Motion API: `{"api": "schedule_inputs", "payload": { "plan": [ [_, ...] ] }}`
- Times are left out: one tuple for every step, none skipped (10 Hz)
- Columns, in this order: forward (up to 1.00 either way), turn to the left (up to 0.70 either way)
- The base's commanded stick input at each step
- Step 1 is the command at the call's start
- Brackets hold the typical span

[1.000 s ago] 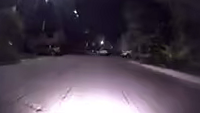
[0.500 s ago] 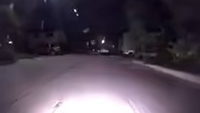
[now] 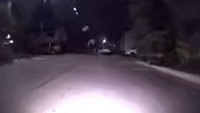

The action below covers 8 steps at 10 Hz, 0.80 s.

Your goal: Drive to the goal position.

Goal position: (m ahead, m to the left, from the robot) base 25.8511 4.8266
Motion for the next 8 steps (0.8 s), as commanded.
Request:
{"api": "schedule_inputs", "payload": {
  "plan": [
    [0.85, 0.00],
    [0.85, 0.00],
    [0.85, 0.00],
    [0.85, 0.00],
    [0.85, 0.00],
    [0.85, 0.00],
    [0.85, 0.00],
    [0.85, 0.00]
  ]
}}
